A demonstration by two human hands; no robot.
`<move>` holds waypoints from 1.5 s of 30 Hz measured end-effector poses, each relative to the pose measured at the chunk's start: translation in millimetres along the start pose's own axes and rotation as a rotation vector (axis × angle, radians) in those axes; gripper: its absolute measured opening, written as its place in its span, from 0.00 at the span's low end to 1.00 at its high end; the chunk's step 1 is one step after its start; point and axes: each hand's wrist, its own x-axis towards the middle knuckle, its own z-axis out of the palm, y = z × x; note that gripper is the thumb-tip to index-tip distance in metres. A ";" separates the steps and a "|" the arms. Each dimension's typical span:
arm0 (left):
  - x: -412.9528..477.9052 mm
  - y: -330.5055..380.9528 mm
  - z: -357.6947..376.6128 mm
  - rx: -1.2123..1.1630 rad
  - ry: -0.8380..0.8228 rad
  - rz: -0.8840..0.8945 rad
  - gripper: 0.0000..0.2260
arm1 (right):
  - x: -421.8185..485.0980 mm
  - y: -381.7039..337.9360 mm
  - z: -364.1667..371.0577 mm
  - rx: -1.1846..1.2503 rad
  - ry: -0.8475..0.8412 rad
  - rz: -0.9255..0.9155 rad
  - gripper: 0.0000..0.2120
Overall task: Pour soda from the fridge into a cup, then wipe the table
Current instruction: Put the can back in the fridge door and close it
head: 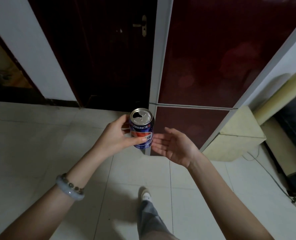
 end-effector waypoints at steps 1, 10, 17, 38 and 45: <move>12.2 1.4 -1.5 -0.018 0.008 0.000 0.30 | 9.9 -10.1 0.4 -0.002 -0.009 0.001 0.21; 126.9 23.0 -16.5 -0.067 0.058 0.015 0.28 | 84.0 -112.9 5.2 -0.042 -0.076 -0.013 0.19; 195.5 42.2 -31.1 -0.002 0.103 0.060 0.28 | 123.2 -180.6 15.2 -0.130 -0.108 -0.053 0.18; 263.5 53.8 -97.7 0.009 0.145 0.087 0.28 | 205.2 -301.7 87.0 -2.602 0.366 -1.793 0.15; 268.7 46.2 -104.9 -0.016 0.122 0.104 0.25 | 220.6 -315.4 90.1 -3.097 0.514 -1.158 0.08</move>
